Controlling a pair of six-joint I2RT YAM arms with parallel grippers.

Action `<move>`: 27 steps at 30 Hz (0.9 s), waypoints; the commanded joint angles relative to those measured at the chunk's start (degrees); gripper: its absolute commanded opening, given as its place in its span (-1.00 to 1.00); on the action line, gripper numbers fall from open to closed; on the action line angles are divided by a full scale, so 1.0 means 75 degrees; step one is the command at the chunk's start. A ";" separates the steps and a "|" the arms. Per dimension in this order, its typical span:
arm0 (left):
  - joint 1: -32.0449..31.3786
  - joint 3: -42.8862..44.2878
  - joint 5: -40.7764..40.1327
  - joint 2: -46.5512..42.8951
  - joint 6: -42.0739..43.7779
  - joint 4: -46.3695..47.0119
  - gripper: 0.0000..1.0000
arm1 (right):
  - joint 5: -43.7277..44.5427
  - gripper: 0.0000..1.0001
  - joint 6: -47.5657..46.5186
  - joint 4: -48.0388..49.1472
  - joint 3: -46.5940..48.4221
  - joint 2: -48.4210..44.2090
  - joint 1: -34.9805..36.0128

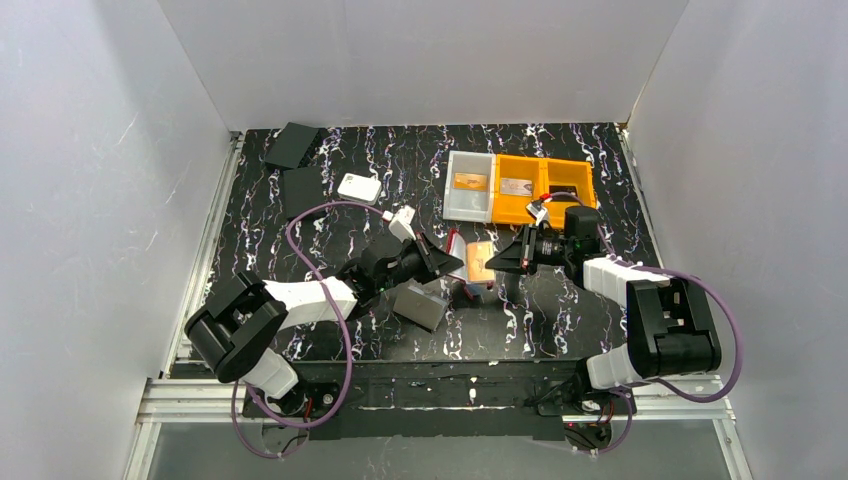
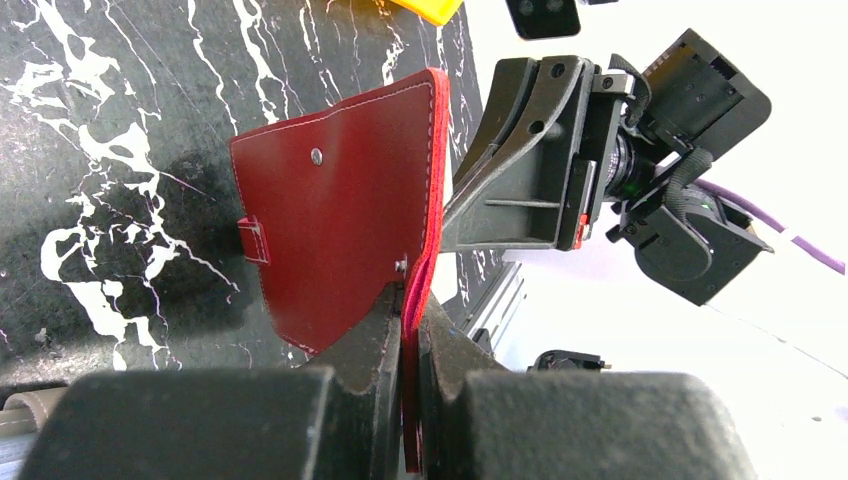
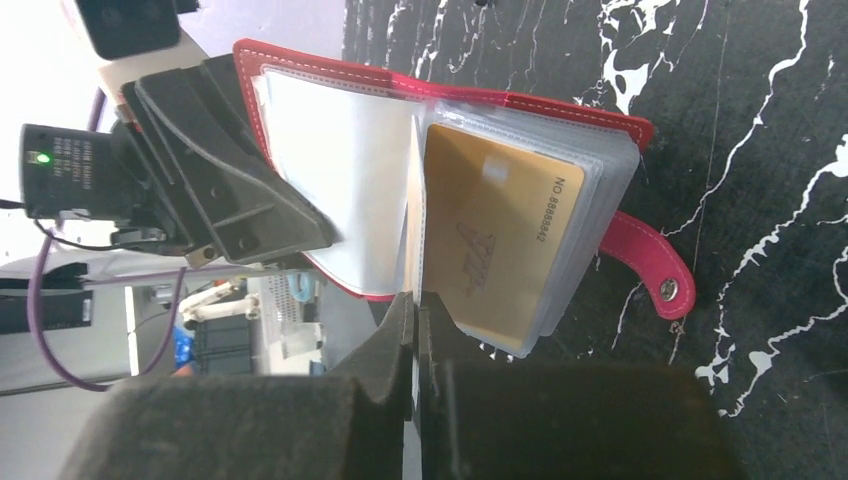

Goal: Take the credit cards out of the card holder
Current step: Remove the credit card from the card holder.

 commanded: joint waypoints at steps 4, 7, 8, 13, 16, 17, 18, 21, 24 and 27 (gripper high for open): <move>0.0166 -0.0226 0.0143 0.0079 -0.0489 0.0955 -0.86 | -0.0357 -0.97 0.0326 0.1033 -0.0001 0.0013 -0.0339; 0.0310 -0.0143 0.0512 0.0655 -0.0790 0.0920 -0.73 | -0.0054 -0.97 -0.0411 0.0121 0.0161 -0.0092 -0.0339; 0.0346 -0.0096 0.0632 0.0863 -0.0843 0.0909 -0.71 | 0.0036 -0.97 -0.0571 -0.0073 0.0218 -0.0147 -0.0339; 0.0582 0.0310 0.1031 0.1567 -0.0747 0.0100 -0.53 | 0.0979 -0.97 -0.1756 -0.1230 0.0364 -0.0472 -0.0339; 0.0709 0.0252 0.0716 0.1350 -0.0459 -0.0649 -0.42 | 0.1638 -0.97 -0.2468 -0.1954 0.0589 -0.0324 -0.0340; 0.0735 0.0223 0.0566 0.1118 -0.0295 -0.0922 -0.37 | 0.1677 -0.97 -0.2533 -0.2029 0.0634 -0.0204 -0.0339; 0.0744 0.0226 0.0413 0.0858 -0.0085 -0.1297 -0.29 | 0.1640 -0.97 -0.2620 -0.2110 0.0696 -0.0077 -0.0324; 0.0795 0.0453 0.0152 0.0056 0.0517 -0.2494 -0.17 | 0.1599 -0.97 -0.2818 -0.2338 0.0940 0.0354 -0.0087; 0.0950 0.0691 0.0118 -0.0457 0.0950 -0.3478 -0.11 | 0.1729 -0.97 -0.3028 -0.2653 0.1211 0.0630 0.0224; 0.0986 0.0743 0.0275 -0.1092 0.1309 -0.3707 0.03 | 0.1954 -0.97 -0.3106 -0.2731 0.1292 0.0754 0.0293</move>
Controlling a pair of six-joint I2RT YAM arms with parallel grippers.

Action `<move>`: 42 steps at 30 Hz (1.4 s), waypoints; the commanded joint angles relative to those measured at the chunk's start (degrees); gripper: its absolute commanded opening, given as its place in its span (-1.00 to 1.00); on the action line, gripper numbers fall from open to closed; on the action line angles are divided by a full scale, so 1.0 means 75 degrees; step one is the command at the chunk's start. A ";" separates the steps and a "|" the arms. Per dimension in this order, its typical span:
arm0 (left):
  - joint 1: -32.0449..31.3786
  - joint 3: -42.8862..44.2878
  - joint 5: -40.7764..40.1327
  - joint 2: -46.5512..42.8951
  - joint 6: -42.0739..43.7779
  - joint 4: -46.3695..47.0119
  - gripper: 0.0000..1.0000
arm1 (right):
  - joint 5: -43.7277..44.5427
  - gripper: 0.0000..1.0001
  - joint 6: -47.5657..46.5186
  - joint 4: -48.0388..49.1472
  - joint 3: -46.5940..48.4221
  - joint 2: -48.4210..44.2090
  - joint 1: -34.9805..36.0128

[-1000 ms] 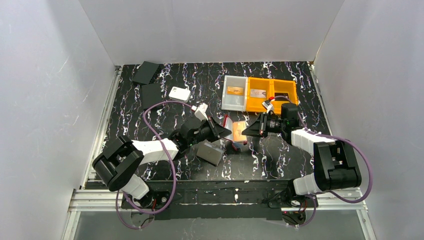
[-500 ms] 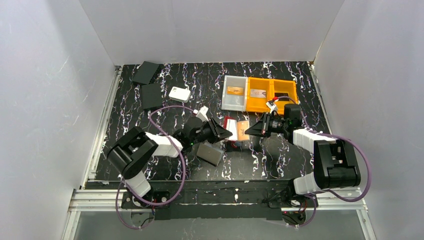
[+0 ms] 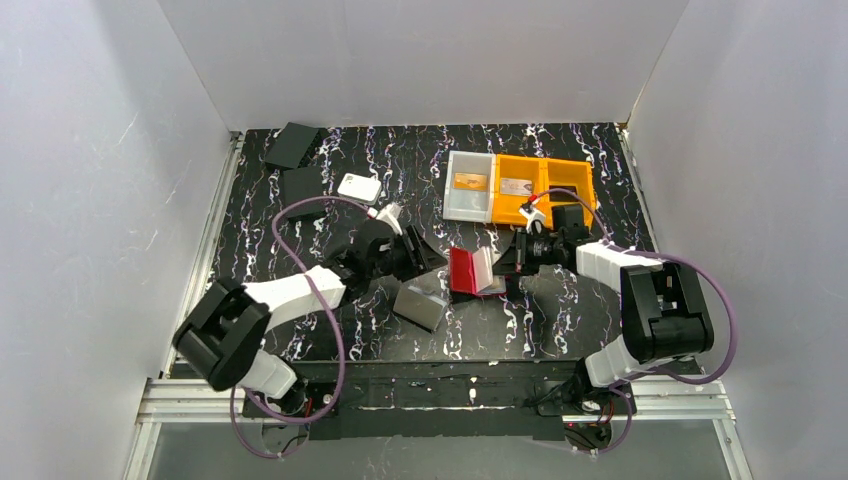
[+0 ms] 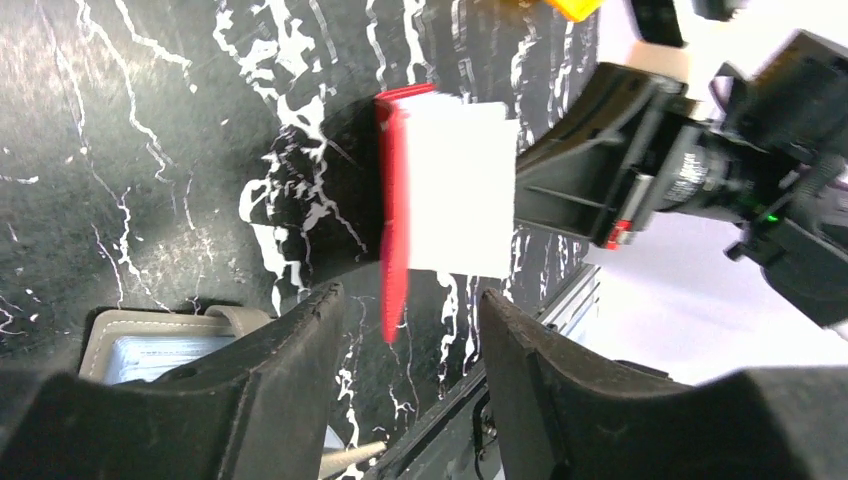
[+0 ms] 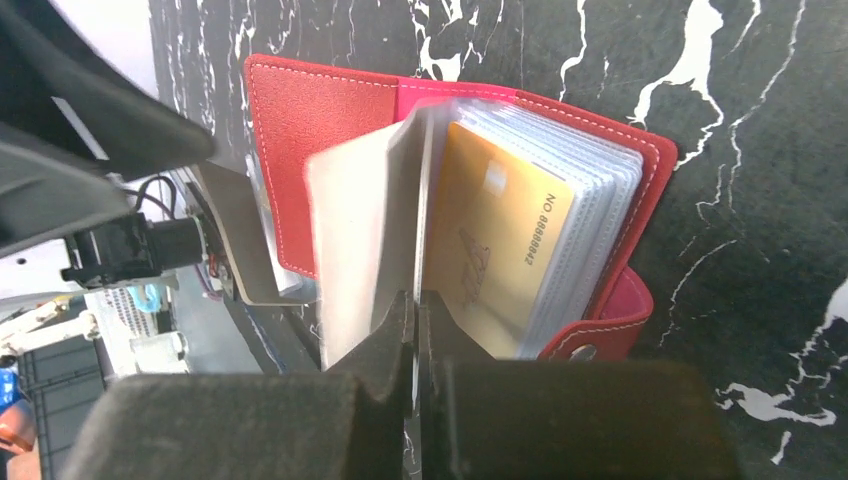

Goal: Take the credit cards out of the card holder
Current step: Remove the credit card from the card holder.

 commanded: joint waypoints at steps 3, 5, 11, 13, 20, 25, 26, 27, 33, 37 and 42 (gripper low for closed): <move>0.0013 0.0838 0.1130 -0.1036 0.1302 -0.1029 0.17 | 0.0401 -0.97 -0.0491 -0.0254 0.0404 0.0153 0.0193; -0.0152 0.1454 0.1906 -0.0755 0.1436 -0.1016 0.21 | 0.0434 -0.97 -0.0444 -0.0172 0.0474 0.0246 0.0324; -0.0771 0.2498 0.2583 0.0631 0.1350 -0.0915 0.26 | 0.0032 -0.97 -0.0284 0.0032 0.0596 0.0561 0.0567; -0.0866 0.2746 0.2531 0.0956 0.1310 -0.0873 0.26 | -0.0286 -0.97 -0.0072 0.0377 0.0533 0.0593 0.0606; -0.0890 0.2733 0.1641 0.1407 0.0948 -0.0858 0.22 | -0.0141 -0.97 -0.0062 0.0406 0.0563 0.0770 0.0737; -0.0873 0.2478 0.1120 0.1849 0.0685 -0.0867 0.08 | -0.0063 -0.97 -0.0139 0.0243 0.0644 0.0972 0.0737; -0.0852 0.2425 0.1044 0.1924 0.0659 -0.0859 0.08 | -0.0073 -0.97 -0.0144 0.0238 0.0634 0.0986 0.0737; -0.0807 0.2393 0.1017 0.2010 0.0631 -0.0864 0.07 | -0.0071 -0.97 -0.0151 0.0242 0.0633 0.0983 0.0737; -0.0491 0.1991 0.0920 0.2292 0.0675 -0.0849 0.08 | -0.0273 -0.97 -0.0140 0.0308 0.0627 0.0919 0.0678; -0.0351 0.1879 0.1241 0.2413 0.0751 -0.0525 0.14 | -0.0740 -0.97 0.0121 0.0673 0.0481 0.0881 0.0499; -0.0231 0.1831 0.1807 0.2670 0.0595 0.0310 0.16 | -0.1319 -0.97 0.0624 0.1355 0.0243 0.0915 0.0376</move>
